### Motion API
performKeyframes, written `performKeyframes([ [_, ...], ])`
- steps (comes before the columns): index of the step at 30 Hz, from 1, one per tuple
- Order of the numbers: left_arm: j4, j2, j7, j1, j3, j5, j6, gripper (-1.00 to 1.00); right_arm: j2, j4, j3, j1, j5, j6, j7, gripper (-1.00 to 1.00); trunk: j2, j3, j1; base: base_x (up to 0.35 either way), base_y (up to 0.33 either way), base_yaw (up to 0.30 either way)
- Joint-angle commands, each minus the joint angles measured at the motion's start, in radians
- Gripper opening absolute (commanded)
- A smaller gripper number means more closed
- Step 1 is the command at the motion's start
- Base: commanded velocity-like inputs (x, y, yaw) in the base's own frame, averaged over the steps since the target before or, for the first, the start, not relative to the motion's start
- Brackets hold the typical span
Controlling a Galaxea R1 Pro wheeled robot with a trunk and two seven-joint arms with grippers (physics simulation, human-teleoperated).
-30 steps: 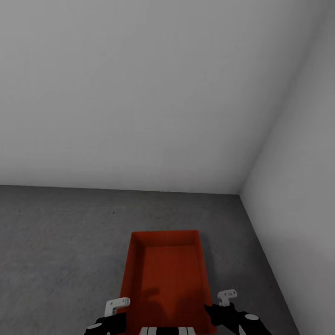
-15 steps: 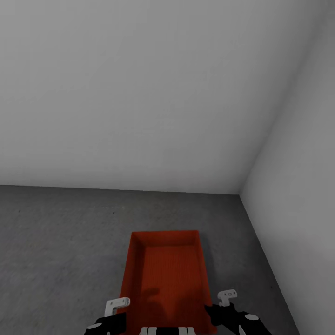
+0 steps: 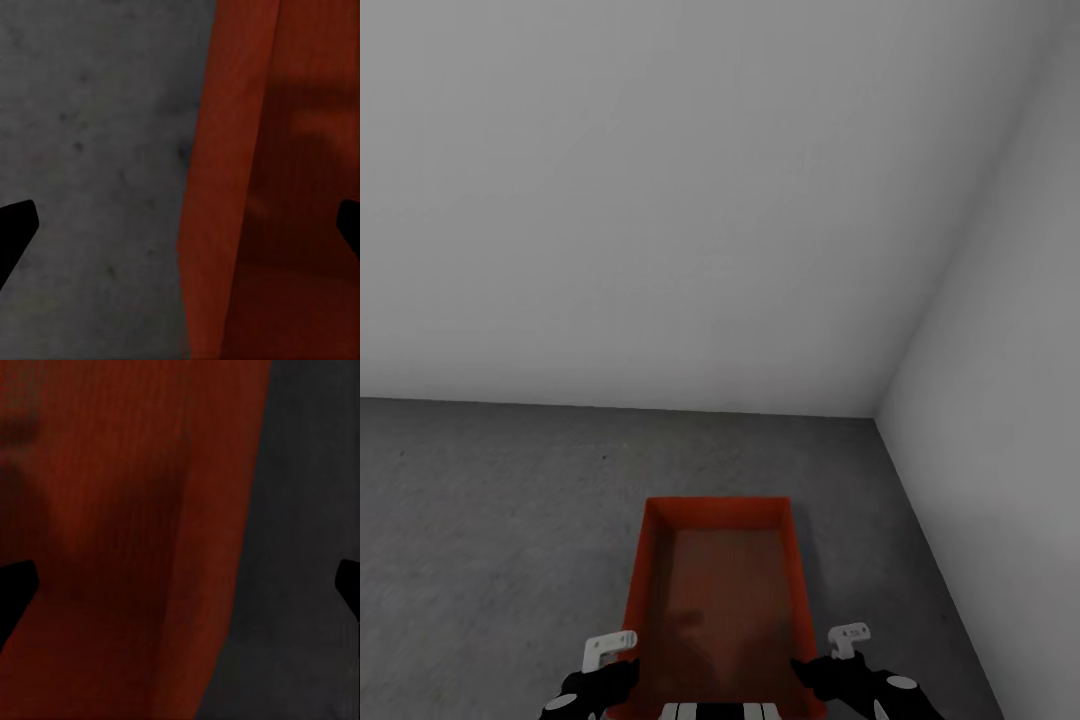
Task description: Move the two storage containers from the living room to the garage. In the garage, place one container on the floor and stack the other container on top of it (either order is fine).
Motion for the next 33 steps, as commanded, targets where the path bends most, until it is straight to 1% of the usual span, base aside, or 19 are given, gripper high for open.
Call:
performKeyframes([
  [1, -0.002, -0.001, 0.001, 0.0, 0.002, 0.004, 0.006, 1.0, 0.0, -0.002, 0.0, 0.0, 0.001, 0.006, 0.003, 1.0, 0.0, -0.001, 0.0, 0.0, 0.0, 0.0],
  [9, -0.002, 0.0, 0.001, 0.0, 0.002, 0.005, 0.006, 1.0, -0.001, -0.002, 0.0, 0.0, 0.0, 0.007, 0.003, 1.0, 0.0, -0.001, 0.0, 0.0, 0.0, 0.0],
  [14, -0.002, 0.001, 0.0, 0.0, 0.002, 0.011, 0.006, 1.0, -0.001, -0.002, 0.0, 0.0, -0.002, 0.007, 0.003, 1.0, 0.0, -0.001, 0.0, 0.0, 0.0, 0.0],
  [20, -0.002, -0.001, 0.0, 0.0, 0.002, 0.009, 0.006, 1.0, -0.001, -0.002, 0.0, 0.0, -0.002, 0.007, 0.003, 1.0, 0.0, -0.001, 0.0, 0.0, 0.0, 0.0],
  [33, -0.002, 0.002, 0.001, 0.0, 0.001, 0.005, 0.006, 1.0, -0.002, -0.002, 0.0, 0.0, -0.002, 0.007, 0.003, 1.0, 0.091, 0.04, -0.05, 0.0, 0.0, 0.0],
])
